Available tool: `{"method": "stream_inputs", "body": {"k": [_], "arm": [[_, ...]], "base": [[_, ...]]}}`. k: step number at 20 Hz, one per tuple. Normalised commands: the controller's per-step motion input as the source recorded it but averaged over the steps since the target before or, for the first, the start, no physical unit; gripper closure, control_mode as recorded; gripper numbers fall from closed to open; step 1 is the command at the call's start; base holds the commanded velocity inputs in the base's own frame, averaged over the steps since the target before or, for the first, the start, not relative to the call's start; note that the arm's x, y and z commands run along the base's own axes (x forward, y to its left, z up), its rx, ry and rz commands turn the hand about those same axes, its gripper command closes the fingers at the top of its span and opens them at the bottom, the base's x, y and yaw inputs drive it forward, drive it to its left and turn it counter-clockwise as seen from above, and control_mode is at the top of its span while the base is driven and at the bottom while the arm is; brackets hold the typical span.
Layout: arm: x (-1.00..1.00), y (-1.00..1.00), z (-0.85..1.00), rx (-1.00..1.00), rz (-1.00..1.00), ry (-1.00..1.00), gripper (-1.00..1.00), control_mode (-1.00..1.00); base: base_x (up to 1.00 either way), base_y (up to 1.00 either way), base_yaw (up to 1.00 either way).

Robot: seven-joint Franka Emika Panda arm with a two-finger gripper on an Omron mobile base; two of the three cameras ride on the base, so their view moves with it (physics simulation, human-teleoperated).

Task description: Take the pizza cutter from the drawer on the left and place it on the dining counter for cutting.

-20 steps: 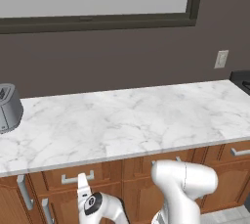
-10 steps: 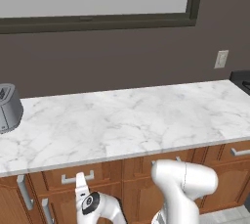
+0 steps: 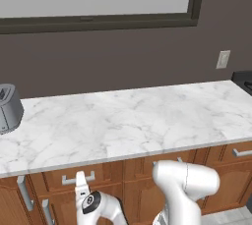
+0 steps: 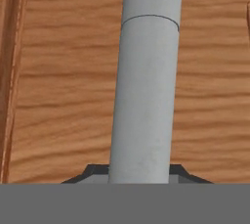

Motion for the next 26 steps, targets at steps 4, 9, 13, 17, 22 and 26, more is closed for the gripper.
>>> {"method": "stream_inputs", "body": {"k": [4, 9, 13, 17, 22, 26], "arm": [[0.0, 0.0, 0.0, 0.0, 0.0, 0.0, 1.0, -1.0], [-0.21, 0.0, -0.01, 0.0, 0.0, 0.0, 1.0, -1.0], [-0.63, 0.0, -0.01, 0.0, 0.0, 0.0, 1.0, -1.0], [-0.79, 0.0, -0.03, 0.0, 0.0, 0.0, 1.0, -1.0], [-0.77, 0.0, -0.02, 0.0, 0.0, 0.0, 1.0, -1.0], [-0.71, 0.0, -0.02, 0.0, 0.0, 0.0, 1.0, -1.0]], "base": [[0.0, 0.0, 0.0], [0.0, 0.0, 0.0], [0.0, 0.0, 0.0], [0.0, 0.0, 0.0], [0.0, 0.0, 0.0], [0.0, 0.0, 0.0]]}}
